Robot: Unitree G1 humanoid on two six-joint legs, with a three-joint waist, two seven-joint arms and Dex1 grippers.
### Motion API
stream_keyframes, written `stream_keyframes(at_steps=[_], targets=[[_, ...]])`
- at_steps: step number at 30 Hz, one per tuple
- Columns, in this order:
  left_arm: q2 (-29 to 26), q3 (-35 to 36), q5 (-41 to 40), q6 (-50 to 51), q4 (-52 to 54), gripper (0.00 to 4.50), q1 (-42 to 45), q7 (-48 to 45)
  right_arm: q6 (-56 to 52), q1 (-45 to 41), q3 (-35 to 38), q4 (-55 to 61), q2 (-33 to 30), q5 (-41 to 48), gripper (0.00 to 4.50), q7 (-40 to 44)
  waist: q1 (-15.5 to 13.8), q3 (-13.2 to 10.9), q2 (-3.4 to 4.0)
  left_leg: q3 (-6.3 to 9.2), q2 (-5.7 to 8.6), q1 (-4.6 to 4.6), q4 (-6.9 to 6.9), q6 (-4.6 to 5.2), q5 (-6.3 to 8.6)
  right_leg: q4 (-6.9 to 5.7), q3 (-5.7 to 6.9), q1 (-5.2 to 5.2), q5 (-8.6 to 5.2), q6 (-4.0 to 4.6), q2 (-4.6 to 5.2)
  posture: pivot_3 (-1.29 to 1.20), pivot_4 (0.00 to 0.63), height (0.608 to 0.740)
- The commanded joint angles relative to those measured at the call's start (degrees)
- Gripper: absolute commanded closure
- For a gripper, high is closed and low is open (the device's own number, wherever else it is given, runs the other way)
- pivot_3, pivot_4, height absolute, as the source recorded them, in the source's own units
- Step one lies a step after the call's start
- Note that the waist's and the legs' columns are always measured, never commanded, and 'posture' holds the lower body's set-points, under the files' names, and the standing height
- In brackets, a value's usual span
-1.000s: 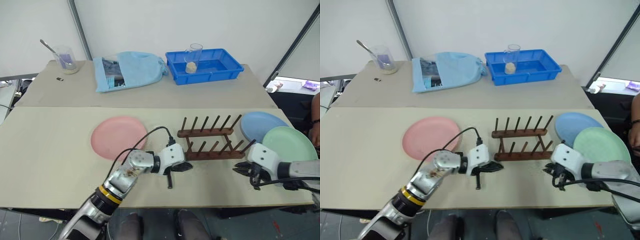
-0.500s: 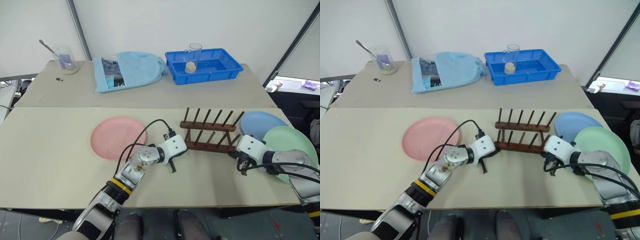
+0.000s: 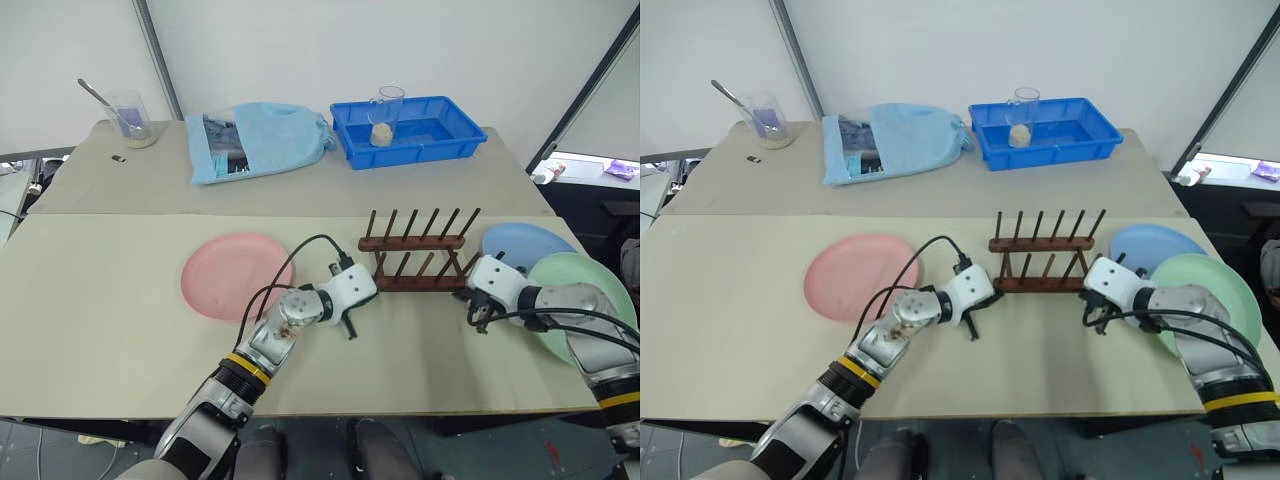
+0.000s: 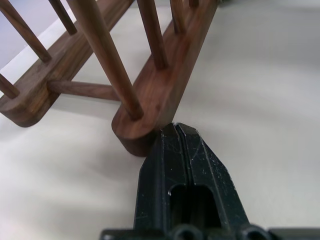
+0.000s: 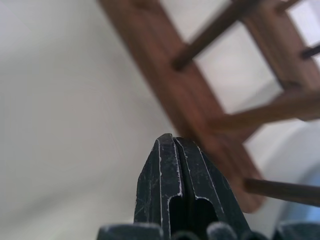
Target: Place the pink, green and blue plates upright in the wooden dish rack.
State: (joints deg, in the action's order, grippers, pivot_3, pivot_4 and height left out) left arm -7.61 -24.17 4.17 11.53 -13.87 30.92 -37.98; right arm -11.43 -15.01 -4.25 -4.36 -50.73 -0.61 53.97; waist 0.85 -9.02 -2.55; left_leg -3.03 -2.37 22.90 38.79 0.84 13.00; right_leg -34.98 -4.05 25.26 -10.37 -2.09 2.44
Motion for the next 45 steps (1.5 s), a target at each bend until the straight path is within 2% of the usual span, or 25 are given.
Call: stream_keyframes(at_steps=[1, 3, 4, 6, 8, 9, 10, 13, 15, 18, 24, 33, 39, 42, 43, 45], targets=[[-2.98, 3.31, -2.82, 0.44, 8.49, 4.50, -1.64, -2.58, -2.93, 2.54, 3.73, 7.12, -2.64, 3.41, 4.46, 2.58, 0.07, 0.01, 0.01, 0.01, 0.00, -0.01, -0.01, 0.00, 0.00, -0.02, 0.00, -0.01, -0.02, -0.03, 0.00, 0.00, 0.150, 0.740], [-7.29, 7.24, -6.53, 4.05, 17.18, 4.50, -5.31, -4.82, -5.79, 5.51, 6.46, 13.43, -4.30, 6.26, 4.46, 4.15, 0.34, 0.02, 0.09, 0.00, -0.01, -0.02, -0.02, 0.01, 0.01, -0.02, -0.01, 0.00, -0.02, -0.04, 0.00, 0.00, 0.150, 0.740], [-9.85, 9.76, -9.15, 6.00, 22.32, 3.96, -7.82, -6.25, -7.80, 6.93, 8.10, 17.23, -5.16, 8.33, 3.88, 5.20, 0.50, 0.03, 0.12, -0.02, -0.06, -0.01, -0.06, 0.03, 0.02, -0.05, -0.01, 0.04, -0.03, -0.05, 0.00, 0.00, 0.150, 0.740], [-13.69, 15.25, -13.62, 10.29, 30.71, 3.28, -12.76, -6.62, -11.26, 9.28, 11.12, 23.74, -6.56, 12.89, 3.29, 7.50, 0.85, 0.01, 0.15, -0.04, -0.17, -0.08, -0.10, 0.09, 0.06, -0.10, 0.02, 0.03, -0.04, -0.06, -0.07, 0.00, 0.150, 0.740], [-15.87, 21.13, -16.84, 13.86, 36.79, 2.21, -17.36, -4.36, -14.68, 10.48, 13.76, 29.04, -7.43, 17.53, 2.54, 9.05, 0.98, 0.00, 0.17, -0.03, -0.27, -0.09, -0.11, 0.09, 0.07, -0.13, 0.07, 0.07, -0.12, 0.08, -0.12, 0.00, 0.150, 0.740], [-16.13, 24.68, -18.30, 16.48, 39.69, 1.82, -19.98, -2.17, -16.35, 10.55, 14.95, 31.18, -7.68, 19.98, 2.24, 9.57, 0.87, -0.01, 0.16, -0.01, -0.29, -0.16, -0.11, 0.09, 0.07, -0.13, 0.12, -0.02, -0.15, 0.14, -0.12, 0.00, 0.150, 0.740], [-15.49, 28.22, -20.12, 19.81, 42.09, 1.26, -22.03, 0.52, -17.40, 10.26, 15.70, 32.64, -7.75, 21.80, 1.87, 9.84, 0.79, -0.02, 0.16, -0.01, -0.30, -0.18, -0.09, 0.09, 0.07, -0.12, 0.13, -0.02, -0.18, 0.18, -0.11, 0.00, 0.150, 0.740], [-10.82, 39.98, -24.33, 28.71, 48.75, 0.00, -27.27, 11.01, -17.90, 6.72, 15.30, 34.24, -6.35, 25.00, 0.85, 9.17, 0.72, -0.05, 0.11, -0.06, -0.37, -0.27, 0.00, 0.08, 0.07, -0.07, 0.12, -0.11, -0.13, 0.09, -0.01, 0.00, 0.150, 0.740], [-5.91, 47.66, -26.49, 33.55, 51.26, 0.00, -28.13, 19.51, -16.80, 3.48, 13.22, 33.50, -5.22, 26.16, 0.17, 9.78, 0.60, -0.10, 0.00, -0.12, -0.33, -0.29, 0.07, 0.07, 0.07, -0.05, 0.11, -0.13, -0.10, 0.05, 0.03, 0.00, 0.150, 0.740], [-0.23, 54.87, -29.92, 40.47, 52.63, 0.00, -28.09, 27.88, -15.71, -1.73, 8.67, 31.22, -3.06, 26.36, 0.07, 11.33, 0.56, -0.13, -0.08, -0.15, -0.30, -0.31, 0.08, 0.04, 0.06, -0.02, 0.12, -0.14, -0.10, 0.04, 0.02, 0.00, 0.150, 0.740], [2.89, 57.47, -30.94, 46.31, 50.77, 0.00, -27.02, 35.81, -11.28, -9.91, 1.55, 24.94, -0.54, 22.83, 0.07, 14.19, 0.04, -0.18, -0.16, -0.12, -0.21, -0.34, 0.05, 0.02, 0.05, -0.07, 0.12, -0.14, -0.09, 0.06, -0.02, 0.00, 0.150, 0.740], [4.99, 55.39, -31.78, 51.30, 41.94, 0.00, -21.24, 41.46, -10.85, -15.33, -1.73, 23.41, 1.43, 22.39, 0.07, 15.47, -0.16, -0.18, -0.15, -0.03, -0.15, -0.05, -0.06, 0.13, 0.11, -0.02, 0.13, 0.00, -0.18, 0.19, -0.04, 0.00, 0.150, 0.740], [3.43, 54.99, -31.76, 52.73, 35.43, 2.74, -16.09, 42.64, -11.81, -16.11, -1.95, 24.97, 1.54, 22.37, 0.00, 15.16, -0.20, -0.18, -0.15, -0.02, -0.12, -0.09, 0.01, 0.12, 0.10, -0.03, 0.13, -0.07, -0.13, 0.11, 0.00, 0.00, 0.150, 0.740], [3.40, 55.80, -32.58, 53.87, 34.88, 4.26, -15.01, 43.31, -11.77, -16.66, -2.06, 25.60, 1.69, 22.20, 0.00, 14.77, -0.15, -0.18, -0.15, -0.03, -0.12, -0.09, 0.04, 0.10, 0.09, -0.03, 0.12, -0.06, -0.10, 0.09, 0.01, 0.00, 0.150, 0.740], [3.56, 56.17, -32.80, 53.81, 34.99, 4.45, -14.70, 43.53, -11.71, -16.96, -2.14, 25.75, 1.87, 22.18, 0.00, 14.63, -0.16, -0.17, -0.15, -0.03, -0.12, -0.09, 0.04, 0.10, 0.09, -0.03, 0.12, -0.07, -0.10, 0.09, 0.01, 0.00, 0.150, 0.740], [4.05, 57.37, -33.66, 52.94, 35.54, 4.45, -13.52, 44.12, -11.47, -17.93, -2.64, 25.92, 2.39, 21.76, 0.00, 14.18, -0.11, -0.17, -0.15, -0.05, -0.13, -0.10, 0.03, 0.10, 0.09, -0.03, 0.12, -0.05, -0.10, 0.10, 0.01, 0.00, 0.150, 0.740]])
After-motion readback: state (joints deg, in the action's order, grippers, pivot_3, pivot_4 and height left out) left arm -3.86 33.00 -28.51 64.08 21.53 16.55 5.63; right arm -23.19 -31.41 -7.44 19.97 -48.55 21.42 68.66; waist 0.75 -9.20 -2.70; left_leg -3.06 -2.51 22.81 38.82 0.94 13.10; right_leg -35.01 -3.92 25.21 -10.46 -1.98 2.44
